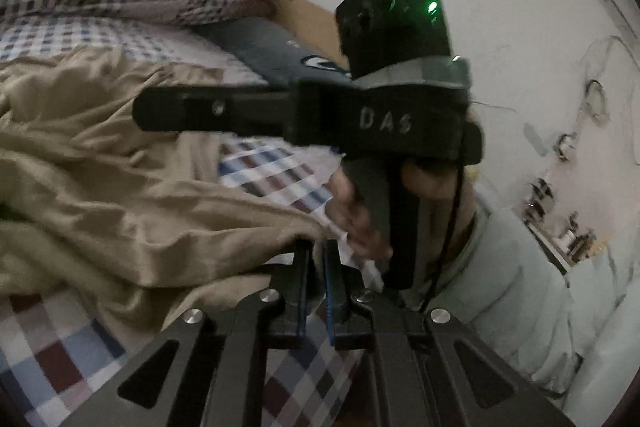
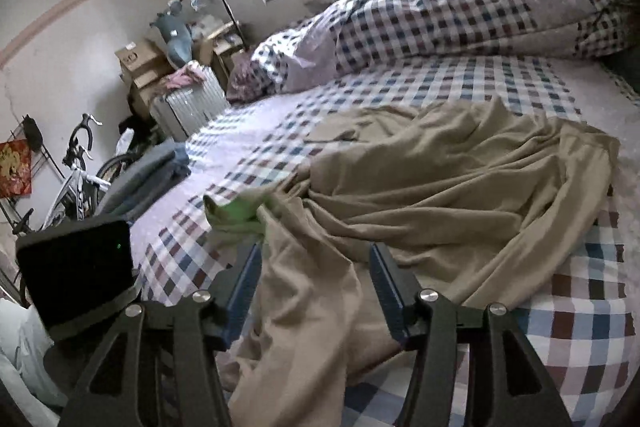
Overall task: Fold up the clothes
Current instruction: 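Spread the beige garment flat with the right tool while the left tool releases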
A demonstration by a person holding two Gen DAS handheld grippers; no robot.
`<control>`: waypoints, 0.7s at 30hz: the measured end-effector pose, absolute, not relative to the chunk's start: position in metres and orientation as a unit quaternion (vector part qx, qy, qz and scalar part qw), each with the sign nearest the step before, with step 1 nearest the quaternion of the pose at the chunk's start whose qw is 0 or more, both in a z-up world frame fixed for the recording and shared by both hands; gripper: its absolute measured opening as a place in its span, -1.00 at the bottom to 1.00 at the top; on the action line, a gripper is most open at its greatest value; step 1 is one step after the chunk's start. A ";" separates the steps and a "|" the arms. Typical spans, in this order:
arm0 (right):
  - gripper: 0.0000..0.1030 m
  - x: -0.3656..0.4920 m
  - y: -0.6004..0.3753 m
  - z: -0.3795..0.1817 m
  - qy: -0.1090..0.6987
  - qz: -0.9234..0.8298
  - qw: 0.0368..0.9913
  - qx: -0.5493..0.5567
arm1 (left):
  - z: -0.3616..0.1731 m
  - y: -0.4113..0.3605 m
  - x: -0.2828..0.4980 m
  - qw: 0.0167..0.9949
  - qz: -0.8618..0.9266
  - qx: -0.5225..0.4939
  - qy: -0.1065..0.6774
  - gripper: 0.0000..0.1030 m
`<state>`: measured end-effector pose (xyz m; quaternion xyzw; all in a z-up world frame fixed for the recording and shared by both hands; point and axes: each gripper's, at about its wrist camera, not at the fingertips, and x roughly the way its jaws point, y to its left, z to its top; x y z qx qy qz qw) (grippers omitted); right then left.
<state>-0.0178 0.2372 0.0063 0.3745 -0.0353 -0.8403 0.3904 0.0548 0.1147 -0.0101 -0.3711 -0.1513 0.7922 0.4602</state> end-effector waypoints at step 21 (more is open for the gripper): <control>-0.31 -0.031 0.141 -0.046 0.128 -0.829 0.324 0.437 | -0.015 -0.053 0.054 0.254 0.830 -0.303 -0.394 0.59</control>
